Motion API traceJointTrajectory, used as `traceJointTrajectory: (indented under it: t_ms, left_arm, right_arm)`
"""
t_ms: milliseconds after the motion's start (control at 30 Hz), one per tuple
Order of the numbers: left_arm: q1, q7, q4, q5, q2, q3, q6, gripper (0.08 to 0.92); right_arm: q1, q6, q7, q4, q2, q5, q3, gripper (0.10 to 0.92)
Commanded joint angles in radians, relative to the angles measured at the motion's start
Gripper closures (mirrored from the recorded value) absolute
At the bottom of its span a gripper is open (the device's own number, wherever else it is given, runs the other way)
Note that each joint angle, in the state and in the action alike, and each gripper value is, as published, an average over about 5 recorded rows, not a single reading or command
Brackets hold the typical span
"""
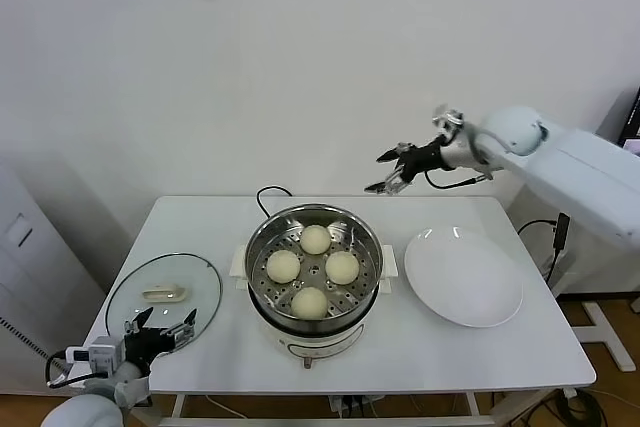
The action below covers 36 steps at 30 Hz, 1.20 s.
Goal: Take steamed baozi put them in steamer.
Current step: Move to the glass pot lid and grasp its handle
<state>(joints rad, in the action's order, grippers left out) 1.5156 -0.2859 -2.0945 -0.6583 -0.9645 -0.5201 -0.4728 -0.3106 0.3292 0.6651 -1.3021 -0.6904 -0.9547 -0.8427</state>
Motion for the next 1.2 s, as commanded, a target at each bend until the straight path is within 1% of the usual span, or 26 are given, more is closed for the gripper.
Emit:
traceJointTrajectory:
  t_ms: [33,167,400,633,833,900,967,1067,1200]
  left_arm:
    - [-0.061,-0.002,0.003,-0.018,0.002,0.010,-0.004,0.177]
    - [-0.066,0.002,0.004,-0.026,0.007,0.002,0.001,0.177]
    - [-0.072,0.023,0.013,-0.004,0.011,-0.007,0.021,0.177]
    - [-0.088,0.081,0.048,0.149,0.005,-0.020,0.033,0.177]
    - [-0.074,0.150,0.083,0.370,0.021,-0.027,0.090,0.177]
    - [-0.065,0.163,0.096,0.484,0.030,-0.029,0.119,0.177]
    - [-0.055,0.169,0.122,0.638,0.034,-0.030,0.173,0.177]
    - [-0.046,0.169,0.198,0.899,0.034,-0.028,0.293,0.177]
    - [-0.040,0.172,0.300,1.143,0.032,-0.025,0.417,0.177]
  right_arm:
    - [0.725,-0.267,-0.257,-0.033,0.120,0.011,0.825,0.203]
    - [0.947,-0.346,-0.290,-0.054,0.046,0.083,1.027,0.203]
    - [1.258,-0.419,-0.311,-0.108,-0.171,0.265,1.370,0.203]
    - [1.420,-0.432,-0.297,-0.141,-0.314,0.383,1.518,0.203]
    - [1.475,-0.448,-0.274,-0.136,-0.386,0.426,1.578,0.203]
    - [1.487,-0.451,-0.266,-0.137,-0.401,0.432,1.593,0.203]
    - [1.496,-0.451,-0.261,-0.137,-0.412,0.439,1.602,0.203]
    - [1.502,-0.452,-0.256,-0.130,-0.424,0.454,1.609,0.203]
    - [1.504,-0.452,-0.251,-0.121,-0.438,0.461,1.611,0.203]
